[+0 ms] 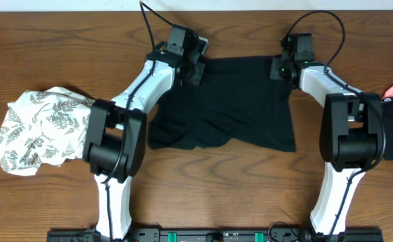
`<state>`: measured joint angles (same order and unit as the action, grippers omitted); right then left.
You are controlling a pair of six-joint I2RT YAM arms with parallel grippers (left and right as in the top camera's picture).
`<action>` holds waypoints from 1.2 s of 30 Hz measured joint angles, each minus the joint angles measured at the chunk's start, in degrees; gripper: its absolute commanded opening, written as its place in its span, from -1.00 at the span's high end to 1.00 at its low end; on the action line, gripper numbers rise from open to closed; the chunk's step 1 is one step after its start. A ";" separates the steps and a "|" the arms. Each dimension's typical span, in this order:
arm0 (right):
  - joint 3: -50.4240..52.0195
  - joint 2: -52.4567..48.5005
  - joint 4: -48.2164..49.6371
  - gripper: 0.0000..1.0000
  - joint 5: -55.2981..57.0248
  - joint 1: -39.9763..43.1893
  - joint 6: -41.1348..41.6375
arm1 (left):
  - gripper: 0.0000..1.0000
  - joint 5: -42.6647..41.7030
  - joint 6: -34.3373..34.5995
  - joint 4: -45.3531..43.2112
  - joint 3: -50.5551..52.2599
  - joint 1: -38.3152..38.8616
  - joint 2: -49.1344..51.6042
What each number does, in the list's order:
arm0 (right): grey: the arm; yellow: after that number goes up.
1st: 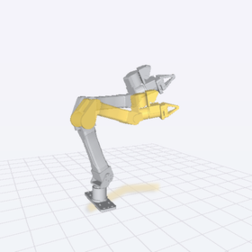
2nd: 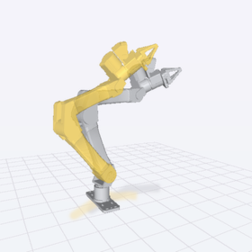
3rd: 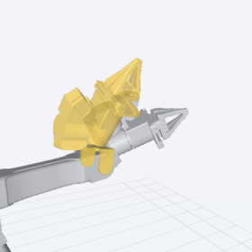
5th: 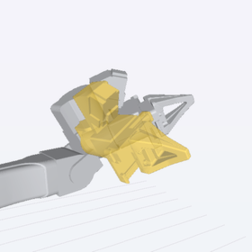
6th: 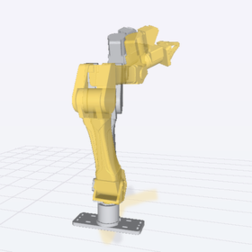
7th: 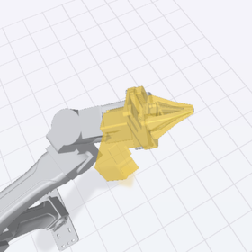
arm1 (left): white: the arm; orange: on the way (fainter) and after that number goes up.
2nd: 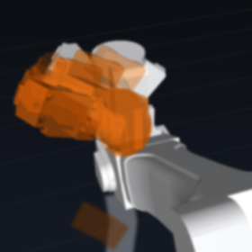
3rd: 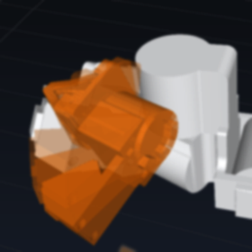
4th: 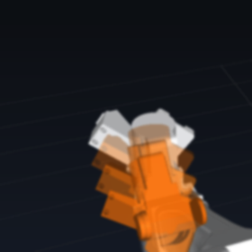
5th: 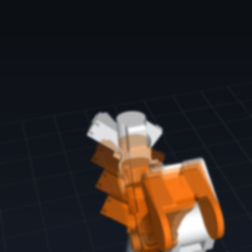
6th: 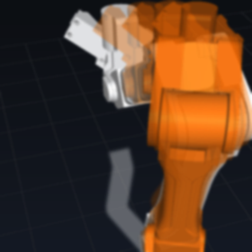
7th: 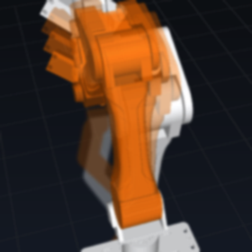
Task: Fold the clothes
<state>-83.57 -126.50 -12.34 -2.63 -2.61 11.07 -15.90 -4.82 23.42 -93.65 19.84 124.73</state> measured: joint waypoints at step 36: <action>-13.20 17.42 -53.96 -0.34 -7.06 4.94 -2.93 | 0.25 8.07 7.50 30.05 6.75 -0.66 -14.49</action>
<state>-96.77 -109.08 -66.30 -9.69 2.33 8.14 -7.84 2.68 53.47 -86.89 19.18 110.24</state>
